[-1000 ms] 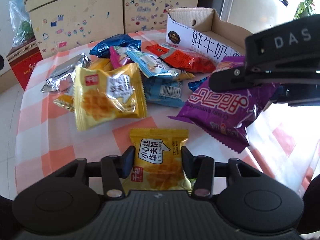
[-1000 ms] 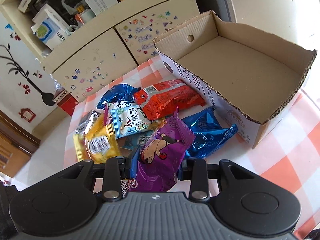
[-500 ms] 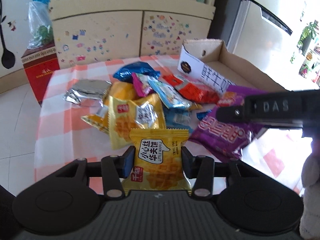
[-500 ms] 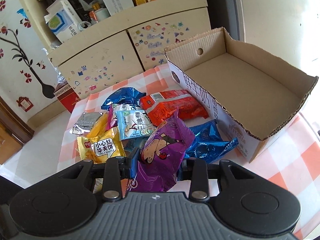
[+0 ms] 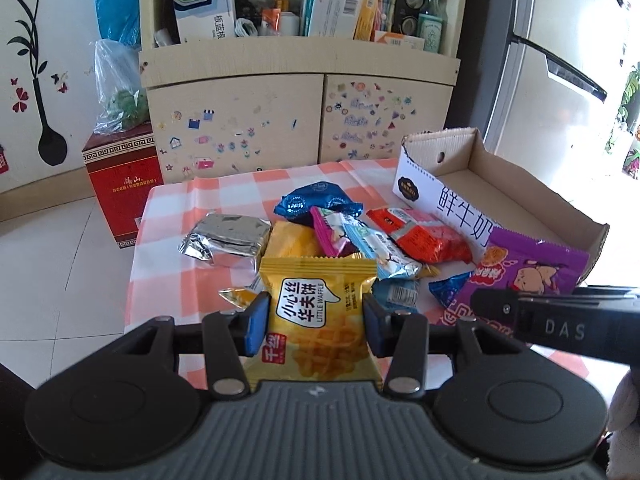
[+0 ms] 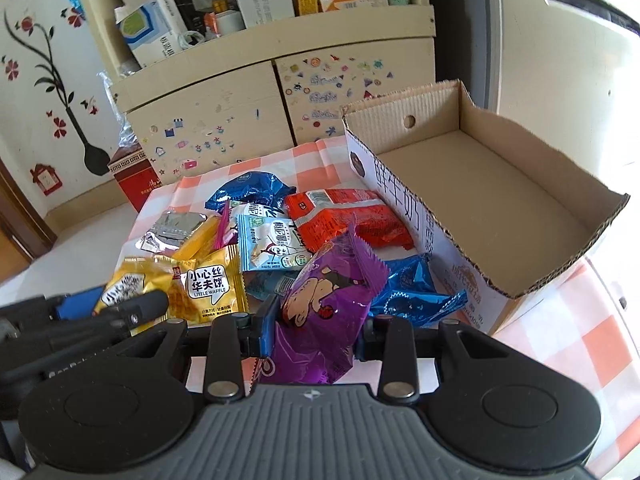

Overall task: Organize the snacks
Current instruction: 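Carry the yellow waffle pack and purple bag over the cardboard box with both tools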

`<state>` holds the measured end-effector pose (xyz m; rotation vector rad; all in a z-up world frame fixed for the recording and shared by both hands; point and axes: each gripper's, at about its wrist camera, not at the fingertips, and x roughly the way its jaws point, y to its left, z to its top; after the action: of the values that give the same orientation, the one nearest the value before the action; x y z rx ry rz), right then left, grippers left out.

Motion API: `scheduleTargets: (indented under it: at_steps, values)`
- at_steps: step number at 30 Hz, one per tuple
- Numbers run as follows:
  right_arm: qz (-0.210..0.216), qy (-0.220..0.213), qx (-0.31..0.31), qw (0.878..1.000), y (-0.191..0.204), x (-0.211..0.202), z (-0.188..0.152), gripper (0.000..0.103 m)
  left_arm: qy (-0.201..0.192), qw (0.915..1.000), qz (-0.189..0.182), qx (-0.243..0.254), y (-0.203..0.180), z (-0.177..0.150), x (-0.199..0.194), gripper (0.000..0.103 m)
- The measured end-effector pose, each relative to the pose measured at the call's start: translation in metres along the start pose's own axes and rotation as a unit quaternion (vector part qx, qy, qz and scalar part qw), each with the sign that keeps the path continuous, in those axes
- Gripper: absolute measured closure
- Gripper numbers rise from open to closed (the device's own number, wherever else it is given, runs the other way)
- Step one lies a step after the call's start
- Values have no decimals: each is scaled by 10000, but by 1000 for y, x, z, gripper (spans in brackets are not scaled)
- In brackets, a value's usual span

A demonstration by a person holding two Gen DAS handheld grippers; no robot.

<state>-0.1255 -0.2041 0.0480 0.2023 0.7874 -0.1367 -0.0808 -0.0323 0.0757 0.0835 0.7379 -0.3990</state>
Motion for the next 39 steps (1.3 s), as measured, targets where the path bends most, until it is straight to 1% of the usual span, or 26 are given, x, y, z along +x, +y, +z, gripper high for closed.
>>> scheduleTargets:
  at_steps: [8, 13, 18, 22, 28, 31, 35, 39]
  values:
    - [94, -208, -184, 9996, 0, -17, 4, 61, -133, 9999, -27, 60, -8, 8, -9, 56]
    - [111, -448, -340, 9984, -1, -31, 11, 61, -276, 9995, -51, 139, -16, 18, -16, 56]
    - [167, -640, -267, 9975, -14, -42, 24, 61, -407, 9987, -88, 278, -28, 29, -20, 56]
    - [107, -783, -201, 9967, -29, -48, 37, 61, -463, 9981, -186, 358, -41, 41, -20, 56]
    - [24, -938, 130, 9955, -62, -56, 58, 61, -537, 9965, -494, 398, -68, 64, -14, 56]
    - [-184, -1033, 180, 9943, -74, -57, 66, 61, -531, 9955, -630, 461, -84, 74, -7, 56]
    - [-372, -1019, 497, 9929, -92, -53, 76, 61, -498, 9942, -786, 534, -106, 87, 7, 56]
    - [-498, -902, 952, 9901, -111, -45, 85, 61, -393, 9932, -951, 541, -128, 97, 24, 56]
